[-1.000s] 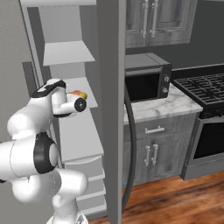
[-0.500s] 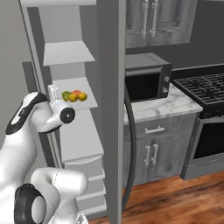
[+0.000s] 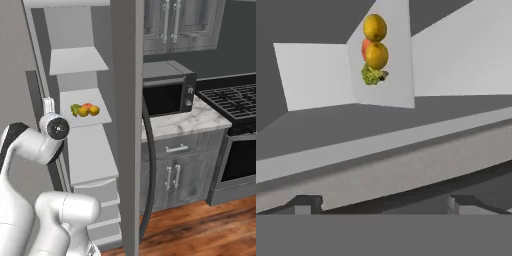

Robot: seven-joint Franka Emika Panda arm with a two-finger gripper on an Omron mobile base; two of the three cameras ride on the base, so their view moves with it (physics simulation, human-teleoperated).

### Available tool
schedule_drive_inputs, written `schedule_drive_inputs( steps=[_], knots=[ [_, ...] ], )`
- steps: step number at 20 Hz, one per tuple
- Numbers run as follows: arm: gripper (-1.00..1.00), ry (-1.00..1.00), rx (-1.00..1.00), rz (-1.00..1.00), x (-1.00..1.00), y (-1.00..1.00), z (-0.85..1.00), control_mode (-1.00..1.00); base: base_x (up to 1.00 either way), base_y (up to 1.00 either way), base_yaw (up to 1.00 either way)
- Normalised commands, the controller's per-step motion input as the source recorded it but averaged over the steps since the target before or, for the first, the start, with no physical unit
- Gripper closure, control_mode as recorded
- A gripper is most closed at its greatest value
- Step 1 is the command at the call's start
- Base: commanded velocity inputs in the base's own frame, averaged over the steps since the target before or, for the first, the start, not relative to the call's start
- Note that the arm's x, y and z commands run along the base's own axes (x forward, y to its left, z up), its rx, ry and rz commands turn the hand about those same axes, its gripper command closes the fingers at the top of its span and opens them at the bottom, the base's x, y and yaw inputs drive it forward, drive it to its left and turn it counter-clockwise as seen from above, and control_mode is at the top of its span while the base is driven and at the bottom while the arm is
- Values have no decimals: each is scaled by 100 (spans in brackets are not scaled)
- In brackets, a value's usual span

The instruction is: Take the lemons from the highest rack and move them to the second highest rack where the squash and broccoli are located, to maximize freezer space. Close the freezer door after rearranging.

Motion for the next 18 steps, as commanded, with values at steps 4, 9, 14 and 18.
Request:
schedule_drive_inputs(
  steps=[4, 9, 14, 18],
  knots=[
    [-100, 25, -9, -3, -81, -12, 40, -100, 0, 0, 0],
    [-100, 21, -6, -1, -79, -22, 42, -100, 0, 0, 0],
    [-100, 9, -8, -2, -71, -25, 30, -100, 0, 0, 0],
    [-100, 7, -1, -7, -38, -1, 6, -100, 0, 0, 0]
  ],
)
